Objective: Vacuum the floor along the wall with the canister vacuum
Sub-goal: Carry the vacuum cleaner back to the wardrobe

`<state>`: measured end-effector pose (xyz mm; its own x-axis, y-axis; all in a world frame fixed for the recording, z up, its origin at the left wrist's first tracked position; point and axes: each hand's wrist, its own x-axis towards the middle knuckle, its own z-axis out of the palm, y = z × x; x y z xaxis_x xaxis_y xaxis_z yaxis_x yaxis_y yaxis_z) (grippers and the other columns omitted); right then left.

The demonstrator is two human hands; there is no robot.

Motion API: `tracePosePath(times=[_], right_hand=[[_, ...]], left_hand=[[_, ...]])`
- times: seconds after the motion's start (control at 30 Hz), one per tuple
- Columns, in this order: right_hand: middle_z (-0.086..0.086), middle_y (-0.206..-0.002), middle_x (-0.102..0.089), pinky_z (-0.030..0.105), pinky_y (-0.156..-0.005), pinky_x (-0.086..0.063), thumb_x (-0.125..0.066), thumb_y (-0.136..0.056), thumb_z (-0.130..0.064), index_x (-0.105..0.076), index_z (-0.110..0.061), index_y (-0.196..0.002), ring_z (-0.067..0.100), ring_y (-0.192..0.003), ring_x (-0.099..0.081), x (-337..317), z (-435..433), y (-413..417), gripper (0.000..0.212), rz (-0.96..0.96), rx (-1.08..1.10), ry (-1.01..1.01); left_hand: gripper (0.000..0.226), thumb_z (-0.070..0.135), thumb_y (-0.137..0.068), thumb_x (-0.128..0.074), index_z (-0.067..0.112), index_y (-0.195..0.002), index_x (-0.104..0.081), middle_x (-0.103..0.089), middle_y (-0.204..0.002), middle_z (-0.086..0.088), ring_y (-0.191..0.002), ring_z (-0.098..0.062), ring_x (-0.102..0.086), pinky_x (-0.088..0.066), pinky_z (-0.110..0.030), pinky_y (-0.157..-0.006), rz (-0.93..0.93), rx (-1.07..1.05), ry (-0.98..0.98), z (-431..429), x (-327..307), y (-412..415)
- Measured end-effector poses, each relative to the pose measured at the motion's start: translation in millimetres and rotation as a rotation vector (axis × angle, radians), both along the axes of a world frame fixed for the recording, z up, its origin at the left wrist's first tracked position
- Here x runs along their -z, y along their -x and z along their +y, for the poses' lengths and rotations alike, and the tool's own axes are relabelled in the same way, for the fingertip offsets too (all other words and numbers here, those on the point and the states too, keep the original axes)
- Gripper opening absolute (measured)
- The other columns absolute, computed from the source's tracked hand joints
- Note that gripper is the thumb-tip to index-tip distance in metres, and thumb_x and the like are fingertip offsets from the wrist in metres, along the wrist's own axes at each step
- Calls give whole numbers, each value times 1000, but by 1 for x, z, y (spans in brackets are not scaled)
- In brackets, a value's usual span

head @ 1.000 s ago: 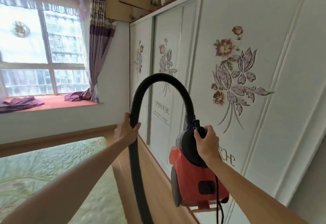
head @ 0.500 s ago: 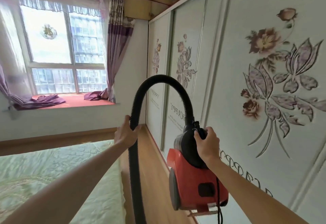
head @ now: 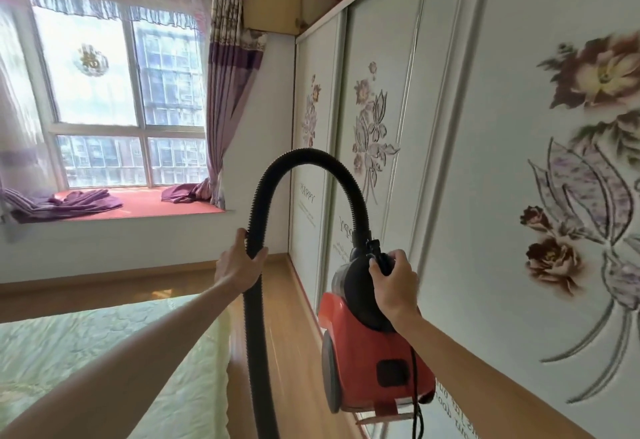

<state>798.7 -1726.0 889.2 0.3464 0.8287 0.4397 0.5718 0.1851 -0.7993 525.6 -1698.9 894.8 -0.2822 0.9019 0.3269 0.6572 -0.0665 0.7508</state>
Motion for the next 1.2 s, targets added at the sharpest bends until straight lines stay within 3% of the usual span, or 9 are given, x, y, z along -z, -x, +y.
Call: tracePosePath(times=[0.23,0.37,0.47,0.53,0.63,0.77,0.97,1.1,1.2], right_hand=[[-7,-79,-55,35,-74,-51,-62,-94,-30,-53,-12,-101,19,-79,-57,9,113,4,22,14,-84,11],[-11,-76,-54,14,-60,-40,-62,-94,-28,-52,-12,-98,9,-71,-55,22,184,6,19,16,-142,10],[-18,-76,-51,9,-53,-37,-61,-96,-27,-50,-12,-101,-3,-66,-49,28,240,9,19,-10,-184,33],[-20,-77,-48,9,-57,-37,-61,-96,-27,-49,-14,-102,-3,-66,-48,32,273,13,18,-5,-205,54],[-18,-78,-50,20,-70,-42,-61,-95,-28,-50,-14,-103,4,-72,-51,39,321,21,19,20,-236,63],[-17,-77,-51,24,-68,-44,-61,-95,-29,-50,-15,-101,-1,-67,-50,46,382,35,19,11,-279,76],[-12,-78,-52,28,-72,-46,-61,-95,-29,-51,-12,-102,15,-77,-54,59,474,67,21,45,-290,93],[-6,-82,-58,34,-77,-51,-62,-95,-29,-52,-12,-101,17,-81,-58,74,542,97,21,52,-293,118],[-11,-79,-55,35,-78,-53,-62,-95,-28,-52,-12,-101,16,-80,-58,81,593,123,20,56,-298,125]], left_hand=[[41,27,-96,-63,12,-127,-40,-63,-104,-13,-64,-20,-58,-40,-23,-45,5,-65,6,87,12,2],[38,26,-96,-62,11,-123,-40,-63,-99,-11,-64,-22,-59,-40,-26,-46,-8,-112,9,151,20,-5],[34,25,-96,-63,14,-118,-40,-63,-98,-12,-68,-28,-65,-51,-35,-51,-23,-146,24,204,22,-4],[33,25,-96,-63,13,-116,-39,-62,-96,-11,-68,-27,-64,-49,-32,-49,-16,-177,27,234,23,-2],[32,26,-96,-62,13,-114,-40,-62,-92,-10,-67,-27,-62,-43,-29,-49,8,-235,41,272,25,5],[33,27,-97,-60,13,-118,-39,-61,-94,-7,-69,-23,-58,-34,-22,-46,38,-279,68,319,32,17],[34,31,-98,-59,16,-120,-38,-61,-95,-5,-71,-26,-61,-42,-28,-53,52,-314,125,398,47,48],[36,32,-98,-58,17,-123,-38,-59,-94,-5,-74,-25,-58,-37,-27,-53,76,-319,143,463,57,79],[37,34,-97,-60,19,-123,-38,-62,-97,-8,-75,-28,-62,-44,-32,-58,62,-310,153,519,67,111]])
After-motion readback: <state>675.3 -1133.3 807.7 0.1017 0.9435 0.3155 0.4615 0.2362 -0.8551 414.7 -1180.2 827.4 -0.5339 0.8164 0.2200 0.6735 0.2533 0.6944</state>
